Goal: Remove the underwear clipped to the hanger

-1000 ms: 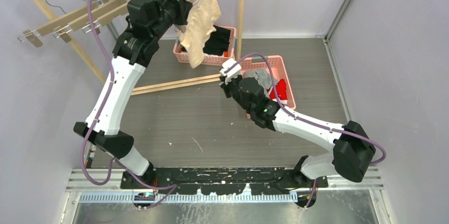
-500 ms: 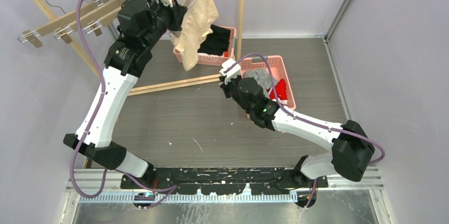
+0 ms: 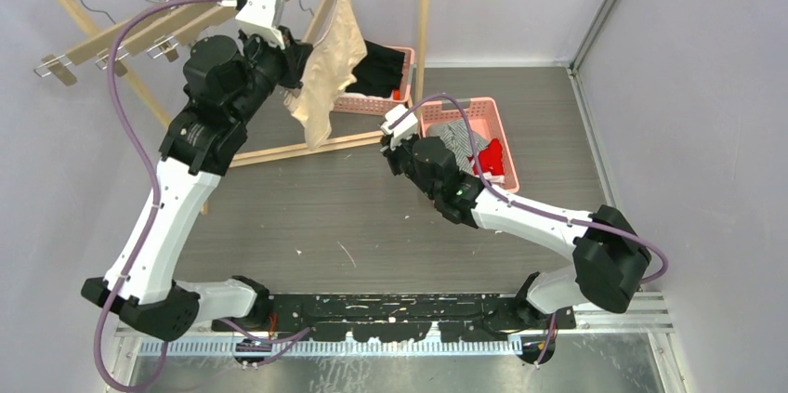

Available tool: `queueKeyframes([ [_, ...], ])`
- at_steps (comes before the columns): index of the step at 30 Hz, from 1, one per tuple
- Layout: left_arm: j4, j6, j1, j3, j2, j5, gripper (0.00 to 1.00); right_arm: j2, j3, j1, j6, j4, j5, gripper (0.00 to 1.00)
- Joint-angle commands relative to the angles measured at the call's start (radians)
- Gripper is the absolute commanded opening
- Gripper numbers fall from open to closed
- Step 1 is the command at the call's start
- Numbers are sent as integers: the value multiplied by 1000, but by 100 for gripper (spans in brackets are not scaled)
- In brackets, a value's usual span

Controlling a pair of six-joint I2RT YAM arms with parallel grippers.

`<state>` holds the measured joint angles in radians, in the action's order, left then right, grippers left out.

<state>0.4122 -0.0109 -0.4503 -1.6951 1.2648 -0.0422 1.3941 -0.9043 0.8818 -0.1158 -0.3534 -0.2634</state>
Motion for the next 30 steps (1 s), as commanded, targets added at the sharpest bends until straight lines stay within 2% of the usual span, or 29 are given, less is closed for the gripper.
queueKeyframes([
  [1,-35,11,1,32,-79,-26,0,-9,-30,5,16,-59,-1,7],
  [5,138,10,1,72,-137,-13,0,-51,-18,-3,2,-49,-35,9],
  [9,299,-6,1,175,-240,53,0,-91,-15,-64,29,-15,39,15],
  [12,300,-18,1,316,-364,110,0,-114,-16,-176,77,15,222,25],
  [15,297,2,0,428,-471,159,0,-145,-8,-320,134,29,436,38],
  [18,309,30,-1,483,-533,228,0,-189,14,-441,166,21,614,55],
  [20,294,45,0,514,-545,283,0,-206,15,-493,174,21,721,63],
  [25,242,63,1,526,-471,478,0,-193,-31,-557,216,8,1034,68],
  [30,183,53,2,529,-424,580,0,-184,-57,-557,253,-20,1177,69],
])
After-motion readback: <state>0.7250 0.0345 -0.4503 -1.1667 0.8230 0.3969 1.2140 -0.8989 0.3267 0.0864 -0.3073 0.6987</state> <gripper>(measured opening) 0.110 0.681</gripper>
